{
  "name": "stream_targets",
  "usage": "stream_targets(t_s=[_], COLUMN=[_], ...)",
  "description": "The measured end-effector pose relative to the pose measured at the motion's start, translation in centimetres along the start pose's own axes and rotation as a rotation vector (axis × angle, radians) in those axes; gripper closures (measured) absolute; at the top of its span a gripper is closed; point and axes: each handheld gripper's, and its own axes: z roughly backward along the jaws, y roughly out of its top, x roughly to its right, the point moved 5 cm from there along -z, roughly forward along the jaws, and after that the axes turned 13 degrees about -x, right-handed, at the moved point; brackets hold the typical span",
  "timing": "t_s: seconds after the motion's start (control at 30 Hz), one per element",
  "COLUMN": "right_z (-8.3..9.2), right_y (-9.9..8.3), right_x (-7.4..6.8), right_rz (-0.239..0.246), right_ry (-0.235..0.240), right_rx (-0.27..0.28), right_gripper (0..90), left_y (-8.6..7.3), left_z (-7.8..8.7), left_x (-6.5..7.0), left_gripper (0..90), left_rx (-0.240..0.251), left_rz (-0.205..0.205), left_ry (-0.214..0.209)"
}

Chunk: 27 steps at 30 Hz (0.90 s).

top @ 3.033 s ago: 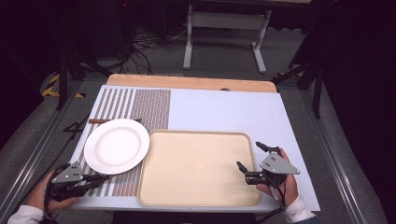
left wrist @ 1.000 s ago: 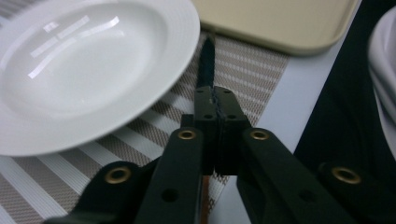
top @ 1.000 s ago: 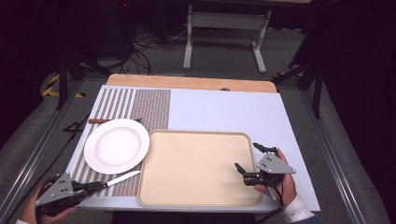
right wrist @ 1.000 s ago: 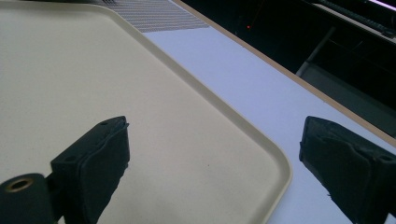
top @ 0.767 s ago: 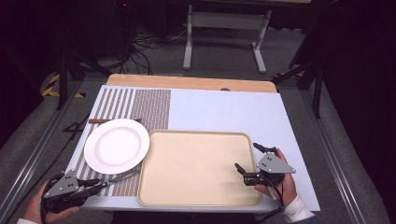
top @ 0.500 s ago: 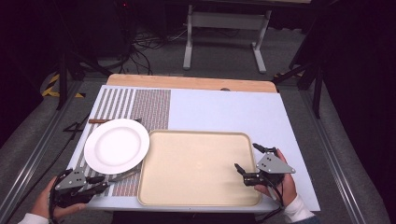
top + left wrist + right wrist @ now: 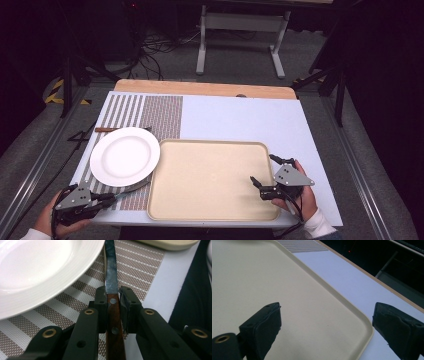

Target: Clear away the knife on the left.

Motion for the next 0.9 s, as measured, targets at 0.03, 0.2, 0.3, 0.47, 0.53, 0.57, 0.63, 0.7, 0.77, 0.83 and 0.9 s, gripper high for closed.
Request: stream_targets(t_s=[0.03, 0.2, 0.3, 0.47, 0.53, 0.57, 0.63, 0.7, 0.77, 0.83, 0.9], right_z=[0.0, 0.1, 0.0, 0.0, 0.0, 0.0, 0.0, 0.1, 0.2, 0.2, 0.2], right_y=[0.0, 0.1, 0.2, 0.2, 0.2, 0.2, 0.2, 0.2, 0.1, 0.1, 0.1], right_x=[0.0, 0.0, 0.0, 0.0, 0.0, 0.0, 0.1, 0.0, 0.1, 0.1, 0.1], right_rz=[0.001, 0.003, 0.004, 0.007, 0.007, 0.003, 0.005, 0.002, -0.002, -0.002, -0.002], right_ry=[0.0, -0.002, -0.001, -0.002, -0.003, -0.002, -0.004, -0.005, -0.005, -0.007, -0.008], right_rx=[0.001, 0.007, 0.008, 0.008, 0.01, 0.01, 0.011, 0.01, 0.011, 0.011, 0.012], right_gripper=[9.4, 9.4, 9.4, 9.4, 9.4, 9.4, 9.4, 9.4, 9.4, 9.4, 9.4], left_y=[-0.1, -0.4, -0.3, 0.3, 0.6, 0.9, 1.4, 2.1, 3.3, 3.6, 4.4], left_z=[0.1, 1.2, 1.7, 2.0, 1.8, 1.7, 1.4, 1.2, 0.8, 0.7, 0.5], left_x=[0.0, 0.4, 0.6, 0.7, 0.8, 0.8, 0.9, 0.8, 0.8, 0.9, 1.0], left_gripper=[77.2, 77.2, 77.2, 77.2, 77.2, 77.2, 77.2, 77.2, 77.2, 77.2, 77.2], left_rx=[0.003, 0.043, 0.059, 0.098, 0.098, 0.099, 0.101, 0.113, 0.127, 0.129, 0.133], left_rz=[0.002, 0.013, 0.006, -0.001, -0.012, -0.014, -0.019, -0.018, -0.015, -0.019, -0.021], left_ry=[0.002, 0.003, 0.018, 0.022, 0.025, 0.026, 0.039, 0.053, 0.078, 0.077, 0.092])
